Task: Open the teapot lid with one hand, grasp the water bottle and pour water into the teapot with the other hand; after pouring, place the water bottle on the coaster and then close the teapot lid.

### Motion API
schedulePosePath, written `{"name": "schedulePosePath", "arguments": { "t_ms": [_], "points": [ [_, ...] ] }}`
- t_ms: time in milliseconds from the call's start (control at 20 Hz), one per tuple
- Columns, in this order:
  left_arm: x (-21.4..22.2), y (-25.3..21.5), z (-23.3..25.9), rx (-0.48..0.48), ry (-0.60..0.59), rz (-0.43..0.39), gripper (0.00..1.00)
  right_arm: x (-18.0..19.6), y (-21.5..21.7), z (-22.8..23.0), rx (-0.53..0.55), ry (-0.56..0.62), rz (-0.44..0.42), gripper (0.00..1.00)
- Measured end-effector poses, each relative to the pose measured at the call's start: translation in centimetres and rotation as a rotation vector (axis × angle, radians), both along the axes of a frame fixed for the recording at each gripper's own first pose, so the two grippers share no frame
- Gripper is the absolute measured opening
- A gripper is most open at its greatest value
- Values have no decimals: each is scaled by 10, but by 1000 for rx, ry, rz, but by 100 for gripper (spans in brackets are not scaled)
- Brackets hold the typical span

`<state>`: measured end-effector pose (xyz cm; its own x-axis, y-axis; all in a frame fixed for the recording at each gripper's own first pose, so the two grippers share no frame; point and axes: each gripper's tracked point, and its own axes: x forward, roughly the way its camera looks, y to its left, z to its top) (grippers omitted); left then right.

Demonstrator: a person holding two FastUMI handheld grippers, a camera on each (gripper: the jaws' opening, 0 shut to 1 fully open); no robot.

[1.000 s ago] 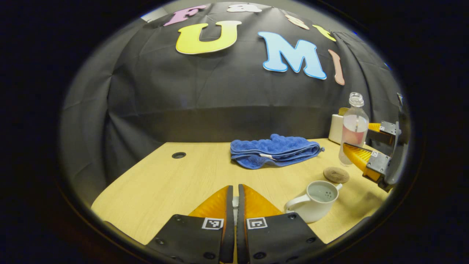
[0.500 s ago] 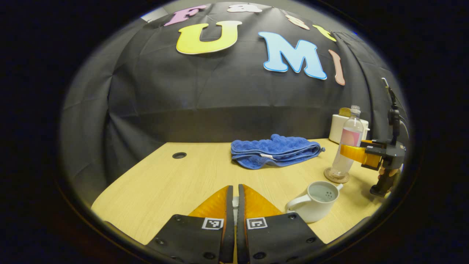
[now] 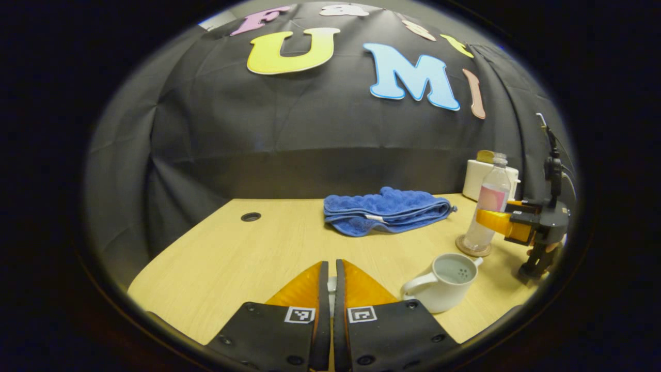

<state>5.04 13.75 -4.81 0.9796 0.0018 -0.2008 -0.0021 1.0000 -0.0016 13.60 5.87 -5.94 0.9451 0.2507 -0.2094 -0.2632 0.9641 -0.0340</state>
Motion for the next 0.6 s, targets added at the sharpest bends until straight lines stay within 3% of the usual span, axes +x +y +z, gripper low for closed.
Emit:
{"name": "schedulePosePath", "arguments": {
  "t_ms": [150, 600],
  "points": [
    [-1, 0, 5, -8, -20, -3, 10, -3, -1, 14, 10, -61, -8, 92],
    [-5, -18, 21, -23, -59, -51, 10, -31, -20, 36, 75, -157, -68, 92]
  ]
}}
